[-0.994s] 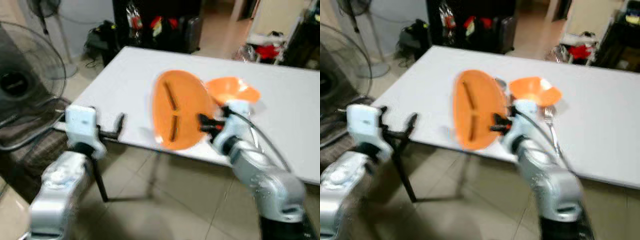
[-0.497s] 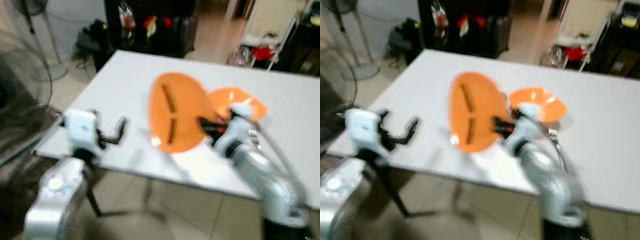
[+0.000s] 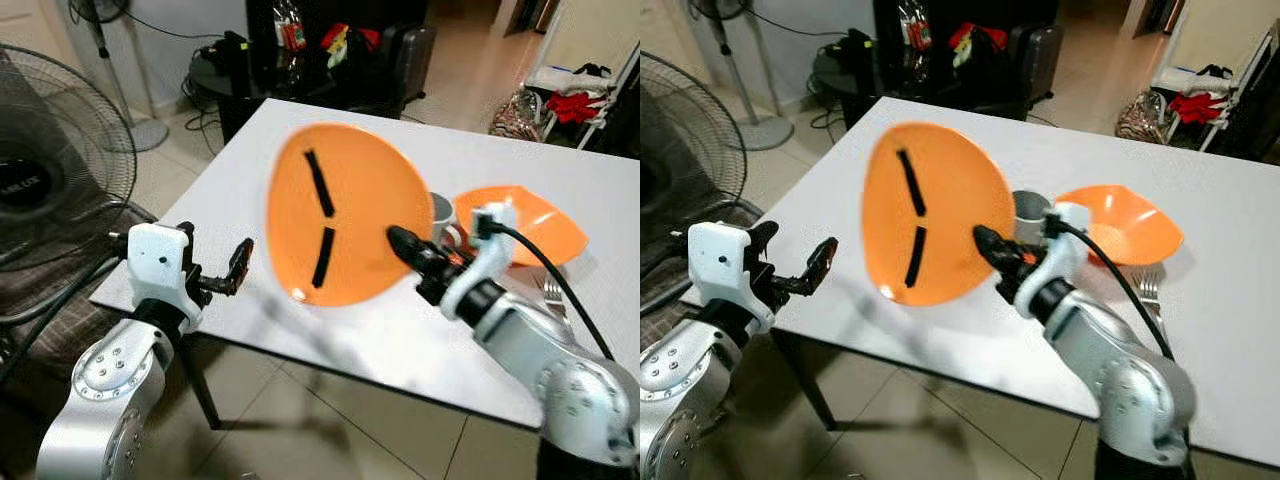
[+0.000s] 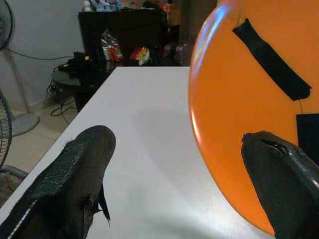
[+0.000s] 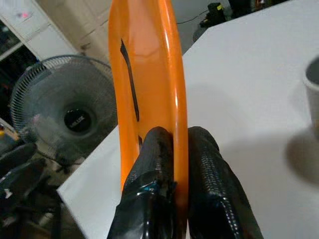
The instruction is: Setting the table
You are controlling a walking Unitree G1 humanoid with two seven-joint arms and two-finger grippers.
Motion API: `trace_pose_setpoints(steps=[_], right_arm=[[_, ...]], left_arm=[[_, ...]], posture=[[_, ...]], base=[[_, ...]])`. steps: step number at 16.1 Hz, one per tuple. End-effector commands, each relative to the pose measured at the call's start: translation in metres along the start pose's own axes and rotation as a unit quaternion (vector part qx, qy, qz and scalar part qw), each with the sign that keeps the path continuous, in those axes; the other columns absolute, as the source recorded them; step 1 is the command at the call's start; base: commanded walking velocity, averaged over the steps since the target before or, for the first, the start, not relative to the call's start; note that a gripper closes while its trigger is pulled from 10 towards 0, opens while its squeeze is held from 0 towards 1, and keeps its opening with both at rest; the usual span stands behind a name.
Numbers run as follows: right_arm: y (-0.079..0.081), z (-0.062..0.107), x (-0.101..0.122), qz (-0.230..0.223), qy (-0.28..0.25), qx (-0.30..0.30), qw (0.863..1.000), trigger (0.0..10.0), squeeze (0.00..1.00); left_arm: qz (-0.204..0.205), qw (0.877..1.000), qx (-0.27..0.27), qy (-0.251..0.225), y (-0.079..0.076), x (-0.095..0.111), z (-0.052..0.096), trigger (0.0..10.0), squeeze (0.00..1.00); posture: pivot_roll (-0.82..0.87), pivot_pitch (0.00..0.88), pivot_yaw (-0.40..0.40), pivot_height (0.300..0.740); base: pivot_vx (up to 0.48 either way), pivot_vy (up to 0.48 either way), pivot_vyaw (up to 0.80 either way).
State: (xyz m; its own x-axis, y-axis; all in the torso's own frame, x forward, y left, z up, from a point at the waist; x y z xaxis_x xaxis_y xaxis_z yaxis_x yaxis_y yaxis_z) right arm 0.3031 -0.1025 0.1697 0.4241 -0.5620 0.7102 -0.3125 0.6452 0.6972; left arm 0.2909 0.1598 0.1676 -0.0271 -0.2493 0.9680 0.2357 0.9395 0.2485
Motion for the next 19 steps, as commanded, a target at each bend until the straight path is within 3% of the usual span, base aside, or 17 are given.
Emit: trace_pose_setpoints(steps=[1, 4, 8, 9, 10, 15, 19], right_arm=[[0.015, 0.005, 0.006, 0.005, -0.010, 0.031, 0.999, 10.0, 0.00], [0.011, 0.009, 0.004, 0.030, -0.002, 0.021, 0.999, 10.0, 0.00], [0.015, 0.016, -0.002, 0.030, 0.007, 0.034, 0.999, 10.0, 0.00], [0.016, 0.018, -0.005, 0.029, 0.012, 0.038, 0.999, 10.0, 0.00], [0.017, 0.019, -0.007, 0.029, 0.015, 0.041, 0.999, 10.0, 0.00], [0.017, 0.021, -0.012, 0.024, 0.021, 0.044, 0.999, 10.0, 0.00], [0.014, 0.021, -0.012, 0.014, 0.023, 0.038, 0.999, 10.0, 0.00]], left_arm=[[-0.004, 1.000, -0.011, 0.000, -0.003, 0.002, 0.002, 10.0, 0.00], [-0.005, 1.000, -0.008, 0.005, -0.003, -0.001, 0.001, 10.0, 0.00], [-0.001, 1.000, 0.006, 0.006, 0.000, 0.000, 0.000, 10.0, 0.00], [-0.029, 1.000, 0.007, 0.009, 0.001, 0.000, 0.001, 10.0, 0.00], [-0.047, 0.999, 0.006, 0.006, 0.001, 0.002, 0.001, 10.0, 0.00], [-0.038, 0.999, 0.008, 0.002, 0.002, 0.003, 0.000, 10.0, 0.00], [-0.031, 0.999, 0.015, 0.008, 0.007, 0.001, -0.001, 10.0, 0.00]], posture=[[-0.10, 0.021, 0.005, 0.740], [-0.11, 0.024, 0.008, 0.740], [-0.11, 0.021, 0.008, 0.740], [-0.11, 0.021, 0.007, 0.740], [-0.11, 0.021, 0.006, 0.740], [-0.11, 0.023, 0.009, 0.740], [-0.11, 0.025, 0.017, 0.740]], base=[[0.000, 0.000, 0.00], [0.000, 0.000, 0.00], [0.000, 0.480, -0.59], [0.000, 0.000, -0.79], [0.000, -0.480, -0.79], [0.000, -0.464, -0.79], [0.000, 0.000, -0.12]])
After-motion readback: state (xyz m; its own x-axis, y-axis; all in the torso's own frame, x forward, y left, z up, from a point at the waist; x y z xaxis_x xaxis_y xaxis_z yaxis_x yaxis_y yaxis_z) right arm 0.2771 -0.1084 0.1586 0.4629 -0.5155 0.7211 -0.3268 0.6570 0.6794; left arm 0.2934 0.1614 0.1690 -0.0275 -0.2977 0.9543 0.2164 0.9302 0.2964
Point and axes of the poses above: a point about 5 cm out from each wrist's last joint towards the gripper, its own z axis pointing back from the gripper into the wrist, its own x axis along the axis of the wrist's last joint, y = z × x, the point moved 6 cm from there along -z, pointing out of the wrist towards the gripper, and after that the axes turned 11 degrees about -z, right-handed, at the moved point
